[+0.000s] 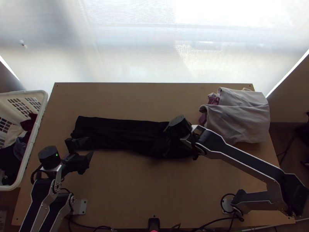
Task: Fold the t-shirt
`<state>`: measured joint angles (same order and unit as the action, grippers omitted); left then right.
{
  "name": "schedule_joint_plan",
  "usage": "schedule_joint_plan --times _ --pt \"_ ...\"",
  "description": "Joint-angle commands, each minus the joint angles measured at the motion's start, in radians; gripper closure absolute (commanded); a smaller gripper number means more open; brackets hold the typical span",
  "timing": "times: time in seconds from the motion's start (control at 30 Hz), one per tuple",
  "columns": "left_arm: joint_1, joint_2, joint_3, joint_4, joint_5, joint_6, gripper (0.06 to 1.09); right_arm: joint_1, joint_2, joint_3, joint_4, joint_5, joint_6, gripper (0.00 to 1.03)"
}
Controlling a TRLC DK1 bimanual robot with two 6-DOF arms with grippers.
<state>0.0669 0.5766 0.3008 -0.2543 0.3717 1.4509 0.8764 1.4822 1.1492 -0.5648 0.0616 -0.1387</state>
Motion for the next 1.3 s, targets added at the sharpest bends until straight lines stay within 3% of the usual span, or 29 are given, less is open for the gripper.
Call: schedule_joint_plan --times 0.0,0.37,0.7,1.27 --pt "-0.018 -0.015 -0.075 -0.014 -0.022 0.143 0.11 0.007 0.029 0.001 0.037 0.001 0.001 1.00" --pt "-0.012 0.049 -0.111 0.110 -0.091 0.206 0.11 -0.002 0.030 0.003 0.046 0.001 0.010 1.00" --pt "-0.006 0.301 -0.120 0.408 -0.155 0.220 0.11 -0.002 0.033 -0.014 0.054 0.000 0.014 1.00" --pt "0.019 0.485 -0.118 0.592 -0.177 0.223 0.11 -0.062 0.178 -0.141 0.339 0.001 0.008 1.00"
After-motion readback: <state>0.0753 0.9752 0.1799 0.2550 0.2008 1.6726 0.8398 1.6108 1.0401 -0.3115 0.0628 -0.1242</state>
